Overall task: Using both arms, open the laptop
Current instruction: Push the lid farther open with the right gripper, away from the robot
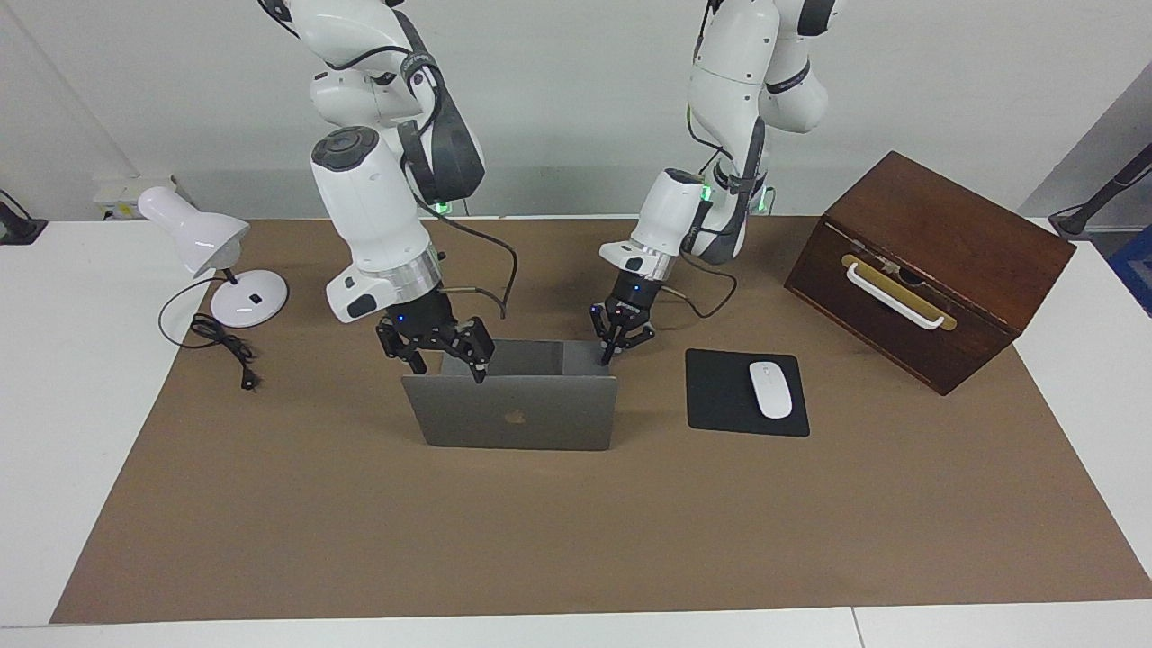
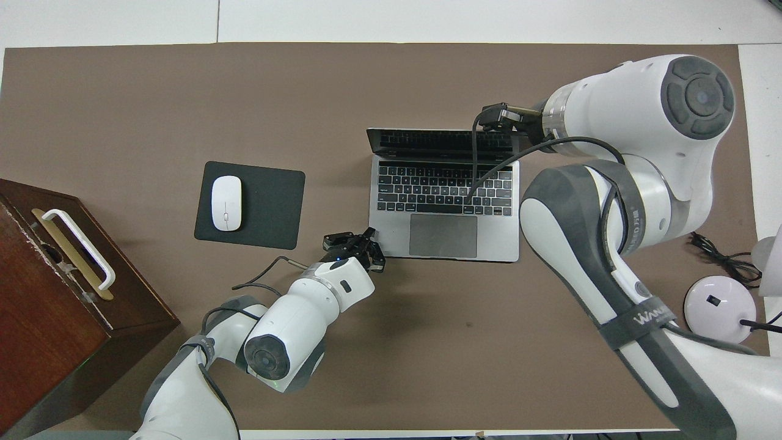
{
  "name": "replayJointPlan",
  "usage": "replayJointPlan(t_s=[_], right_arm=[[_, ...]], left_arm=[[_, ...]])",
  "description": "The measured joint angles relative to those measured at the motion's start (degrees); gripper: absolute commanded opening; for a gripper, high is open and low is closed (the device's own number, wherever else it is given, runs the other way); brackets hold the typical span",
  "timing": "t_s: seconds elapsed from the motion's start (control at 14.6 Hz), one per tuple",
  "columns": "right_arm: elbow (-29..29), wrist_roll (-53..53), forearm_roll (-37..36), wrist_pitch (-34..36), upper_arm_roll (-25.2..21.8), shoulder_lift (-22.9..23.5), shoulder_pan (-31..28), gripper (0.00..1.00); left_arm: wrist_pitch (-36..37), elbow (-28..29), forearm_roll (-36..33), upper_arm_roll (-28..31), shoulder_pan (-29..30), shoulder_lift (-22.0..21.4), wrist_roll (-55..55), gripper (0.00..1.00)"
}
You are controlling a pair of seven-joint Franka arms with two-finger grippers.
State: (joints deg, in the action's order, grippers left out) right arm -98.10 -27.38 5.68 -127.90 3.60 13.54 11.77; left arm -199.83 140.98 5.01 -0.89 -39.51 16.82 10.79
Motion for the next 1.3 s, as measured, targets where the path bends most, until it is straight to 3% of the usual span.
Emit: replayJointPlan(t_s=[1.3], right_arm=[[4.3,4.7,-0.1,3.1,0.0,2.9,-2.5,1.0]], left_arm=[[-0.1,-1.6,0.2,-0.6,-1.2,1.1,0.0,0.0]])
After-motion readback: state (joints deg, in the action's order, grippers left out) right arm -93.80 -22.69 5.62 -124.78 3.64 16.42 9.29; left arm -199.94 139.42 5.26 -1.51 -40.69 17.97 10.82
